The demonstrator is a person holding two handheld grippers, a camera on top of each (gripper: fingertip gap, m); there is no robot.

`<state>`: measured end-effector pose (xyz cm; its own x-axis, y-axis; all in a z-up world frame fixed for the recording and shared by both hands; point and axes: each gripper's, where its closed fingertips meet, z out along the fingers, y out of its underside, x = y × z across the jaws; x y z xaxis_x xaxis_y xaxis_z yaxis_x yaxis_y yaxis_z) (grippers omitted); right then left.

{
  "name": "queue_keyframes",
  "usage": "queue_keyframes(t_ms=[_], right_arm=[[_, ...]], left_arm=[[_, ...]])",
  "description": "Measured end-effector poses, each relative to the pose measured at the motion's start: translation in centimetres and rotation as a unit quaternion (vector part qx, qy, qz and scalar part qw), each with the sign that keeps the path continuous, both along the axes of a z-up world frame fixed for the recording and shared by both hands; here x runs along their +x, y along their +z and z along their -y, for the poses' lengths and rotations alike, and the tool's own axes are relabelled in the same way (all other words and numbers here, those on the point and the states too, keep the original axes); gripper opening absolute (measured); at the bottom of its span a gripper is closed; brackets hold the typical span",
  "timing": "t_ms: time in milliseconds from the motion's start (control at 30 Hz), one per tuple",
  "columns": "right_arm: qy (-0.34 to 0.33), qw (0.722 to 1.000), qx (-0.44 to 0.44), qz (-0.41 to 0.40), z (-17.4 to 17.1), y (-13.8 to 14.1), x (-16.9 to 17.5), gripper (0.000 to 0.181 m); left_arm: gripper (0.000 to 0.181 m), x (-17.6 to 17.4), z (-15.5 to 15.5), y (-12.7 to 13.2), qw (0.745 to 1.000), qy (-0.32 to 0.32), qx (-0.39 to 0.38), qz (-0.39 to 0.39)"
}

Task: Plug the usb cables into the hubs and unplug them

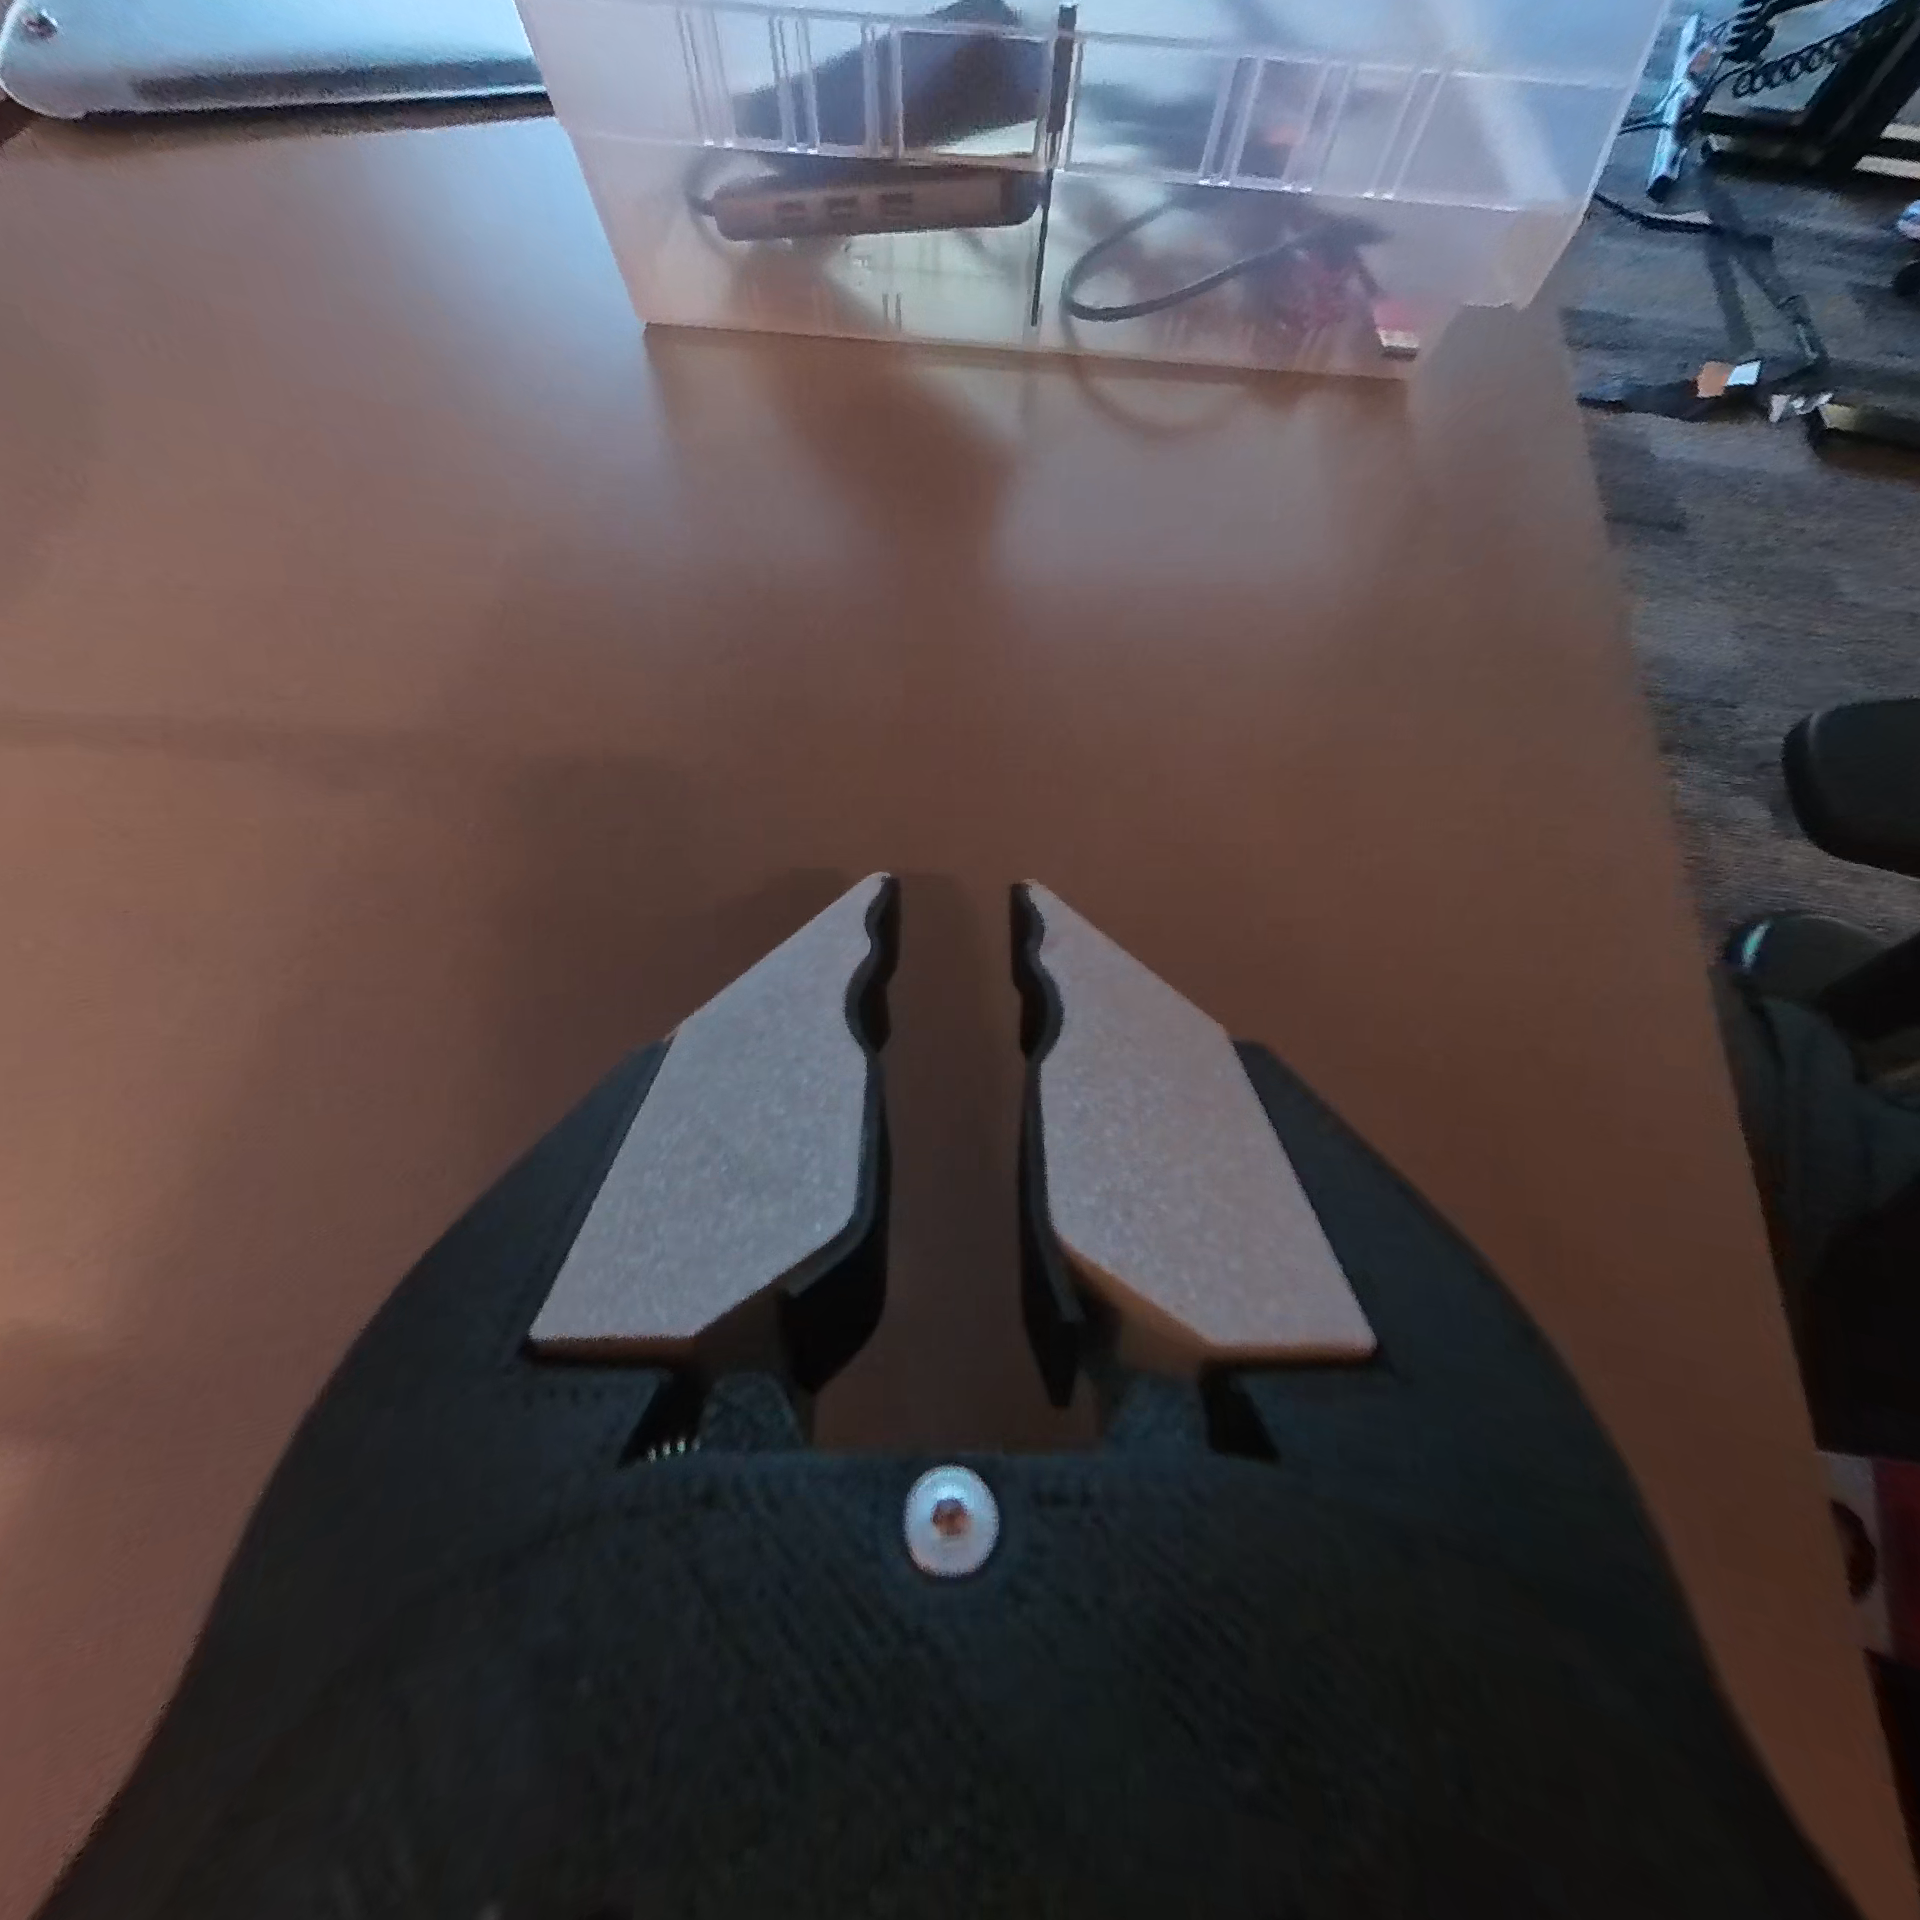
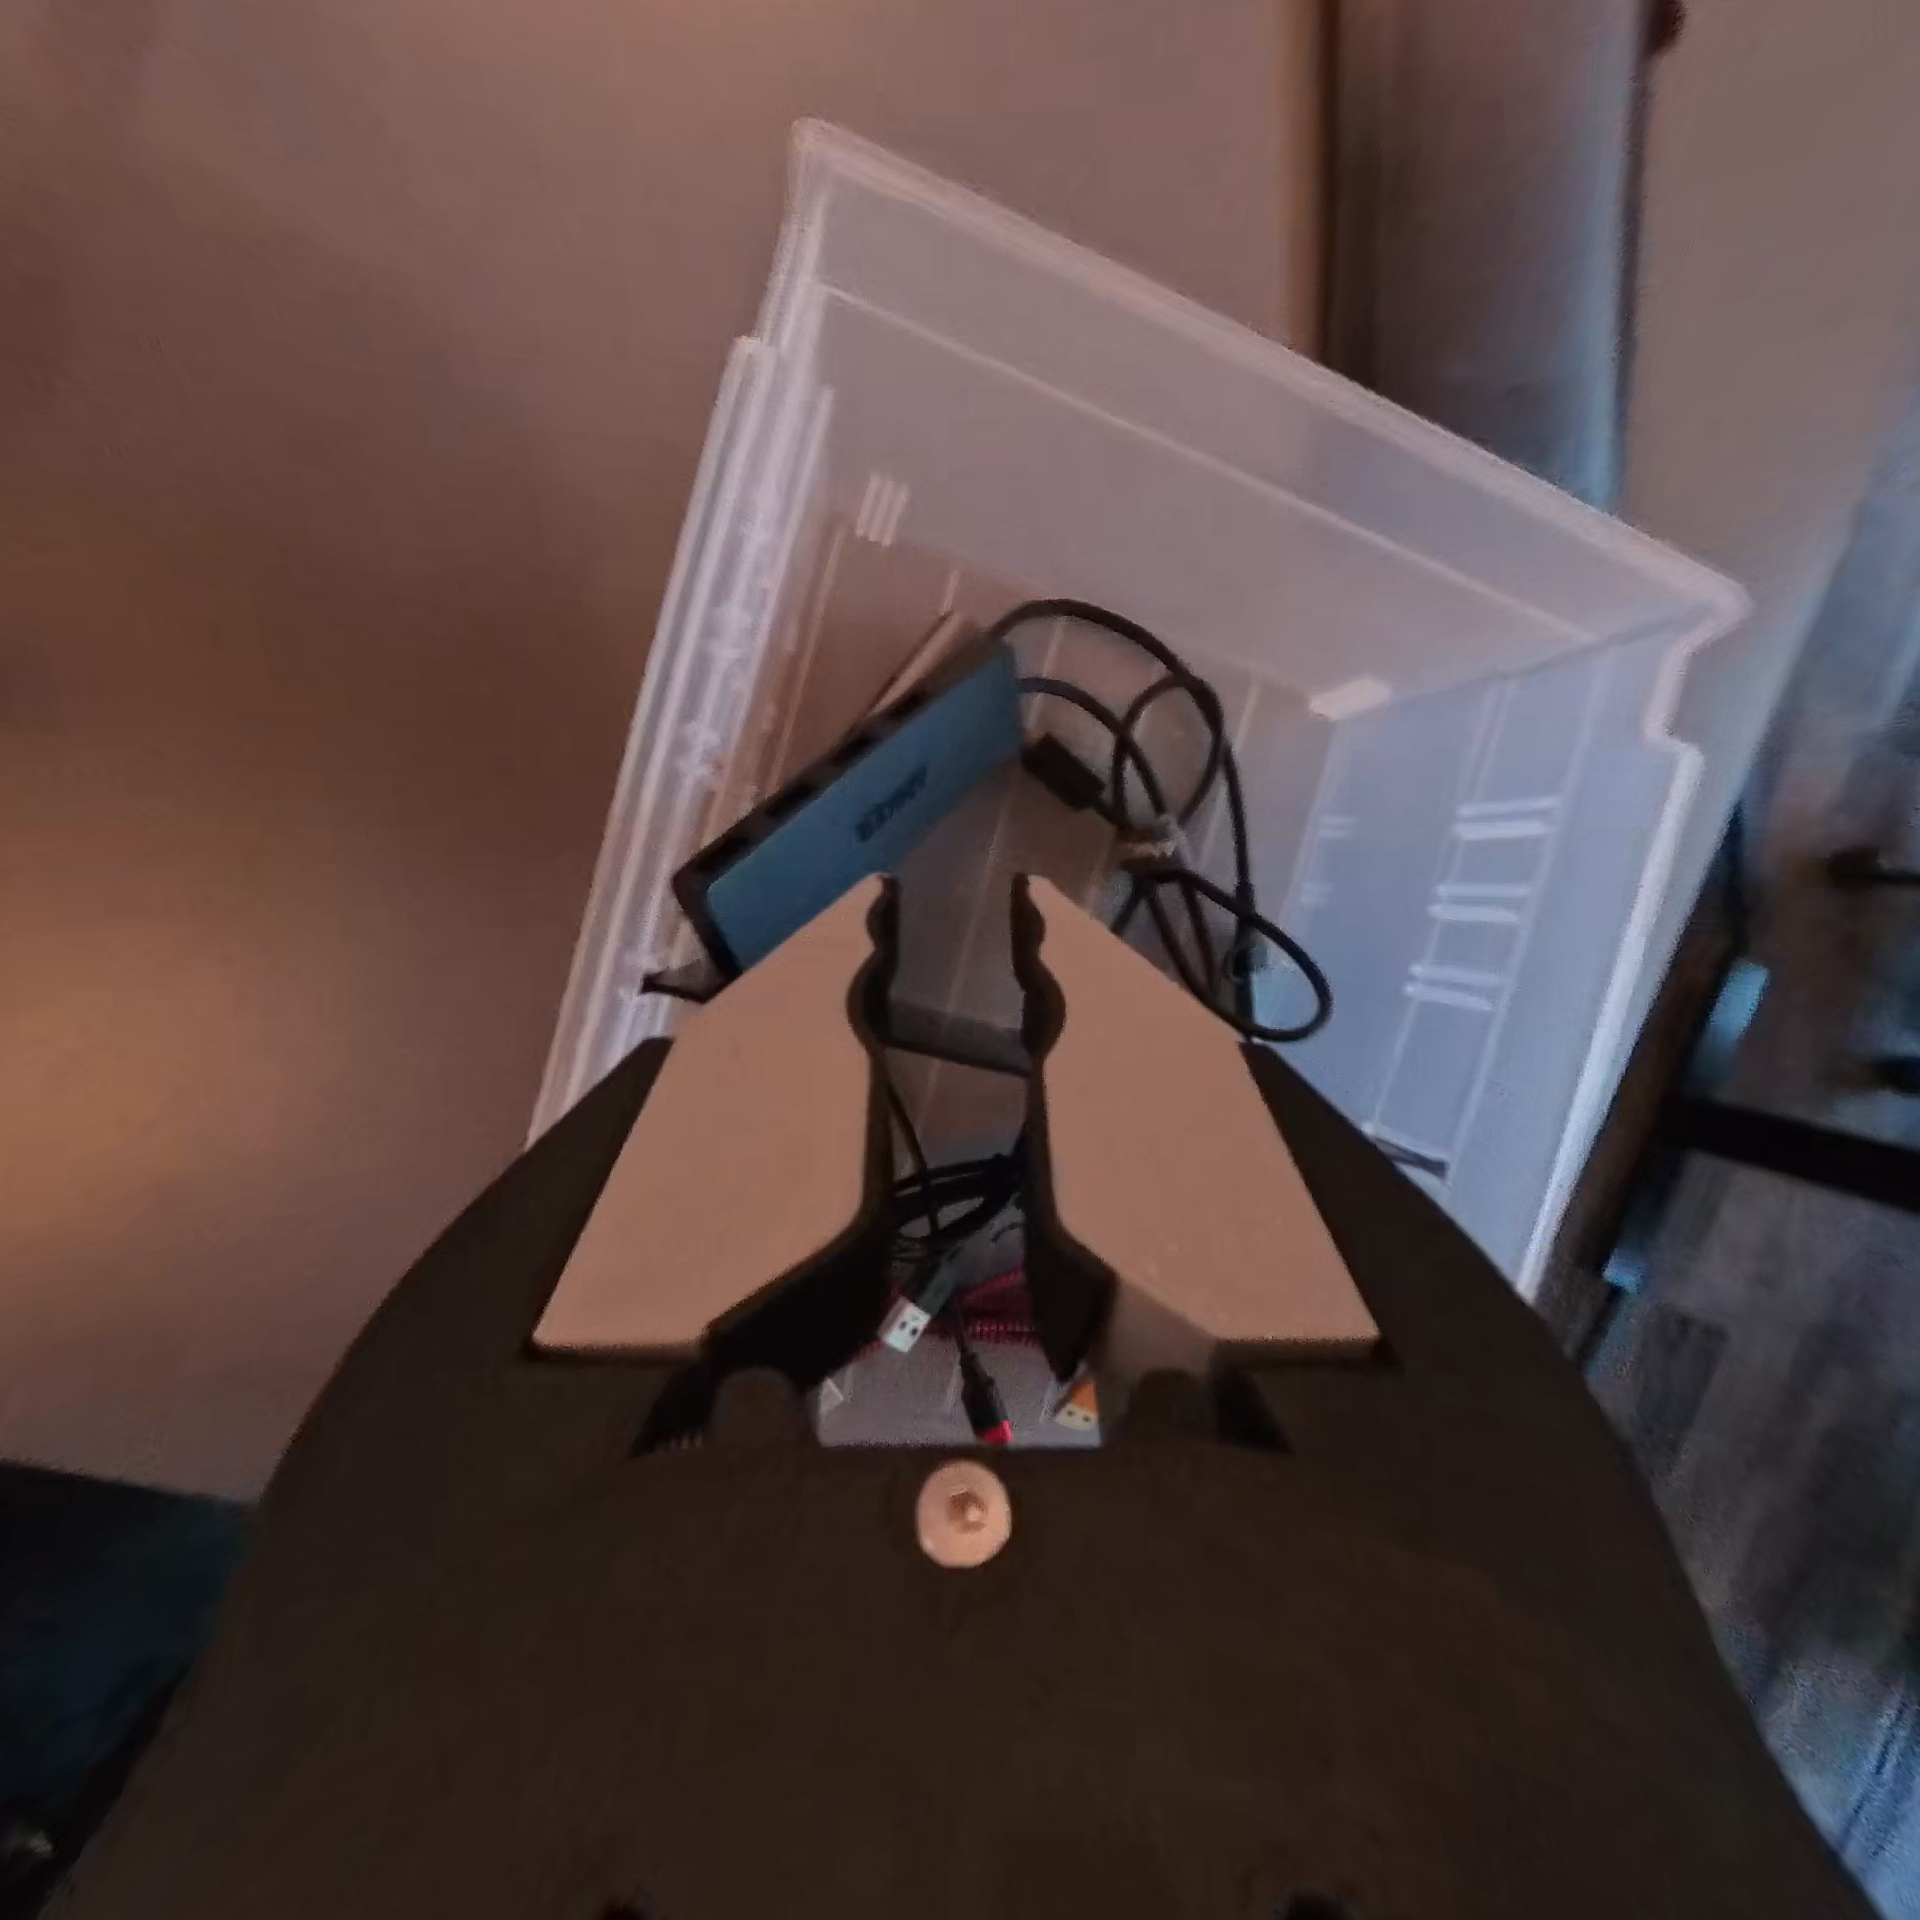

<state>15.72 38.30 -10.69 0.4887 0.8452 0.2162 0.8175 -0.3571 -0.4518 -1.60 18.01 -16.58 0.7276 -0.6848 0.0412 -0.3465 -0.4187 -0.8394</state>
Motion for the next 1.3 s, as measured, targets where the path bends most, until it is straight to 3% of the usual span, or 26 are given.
queue_keyframes(t_ms=[100, 133, 233, 333, 500, 533, 600, 733, 867, 967, 1067, 1133, 1200, 1233, 1267, 1300], right_arm=[[-0.007, 0.997, 0.043, -0.062, 0.2, 2.2, -0.7, 0.003], [-0.003, 0.994, 0.050, -0.098, 0.8, 3.3, -1.0, 0.006], [0.015, 0.979, 0.044, -0.199, 3.8, 6.0, -1.0, 0.041], [0.045, 0.957, 0.035, -0.283, 7.5, 7.3, -0.2, 0.060], [0.020, 0.940, 0.123, -0.318, 10.0, 7.3, 4.1, 0.089], [0.018, 0.937, 0.129, -0.323, 10.6, 7.1, 4.8, 0.097], [0.031, 0.936, 0.123, -0.327, 12.1, 6.2, 5.6, 0.108], [0.057, 0.941, 0.096, -0.318, 14.6, 3.5, 5.9, 0.112], [0.062, 0.951, 0.098, -0.287, 15.1, 0.4, 4.9, 0.117], [0.041, 0.954, 0.106, -0.279, 13.9, -1.2, 3.6, 0.116], [0.026, 0.959, 0.096, -0.263, 13.1, -2.7, 2.4, 0.115], [0.021, 0.966, 0.082, -0.244, 12.7, -3.9, 1.7, 0.099], [0.021, 0.969, 0.085, -0.230, 12.6, -4.3, 1.0, 0.062], [0.008, 0.972, 0.097, -0.214, 12.2, -4.4, 1.1, 0.045], [0.001, 0.974, 0.103, -0.199, 12.2, -4.4, 1.0, 0.031], [0.004, 0.977, 0.097, -0.192, 12.8, -4.4, 0.6, 0.025]], left_arm=[[0.019, -0.1, 0.1, 0.2, 1.000, 0.002, 0.003, -0.001], [0.019, -0.2, 0.1, 0.3, 1.000, 0.002, 0.004, 0.001], [0.022, -0.2, 0.1, 0.4, 1.000, 0.004, 0.005, 0.003], [0.031, -0.4, -0.1, 0.2, 1.000, 0.015, 0.005, -0.005], [0.072, -3.3, -1.4, -0.3, 0.988, 0.117, 0.045, -0.092], [0.074, -3.8, -1.1, -0.3, 0.984, 0.135, 0.051, -0.105], [0.076, -4.0, 0.6, 0.4, 0.980, 0.155, 0.063, -0.112], [0.075, -2.7, 7.2, 3.9, 0.983, 0.142, 0.085, -0.076], [0.080, -7.4, 14.0, 7.9, 0.961, 0.240, 0.104, -0.093], [0.088, -14.1, 18.7, 9.7, 0.921, 0.363, 0.103, -0.095], [0.096, -20.0, 22.6, 8.8, 0.882, 0.456, 0.079, -0.091], [0.099, -21.6, 23.5, 6.5, 0.877, 0.474, 0.045, -0.065], [0.094, -21.3, 23.0, 3.5, 0.891, 0.452, 0.003, -0.040], [0.072, -21.1, 22.6, 2.1, 0.898, 0.438, -0.011, -0.046], [0.024, -21.4, 22.4, 1.7, 0.901, 0.425, 0.003, -0.086], [0.010, -22.2, 22.2, 1.9, 0.893, 0.430, 0.034, -0.132]])
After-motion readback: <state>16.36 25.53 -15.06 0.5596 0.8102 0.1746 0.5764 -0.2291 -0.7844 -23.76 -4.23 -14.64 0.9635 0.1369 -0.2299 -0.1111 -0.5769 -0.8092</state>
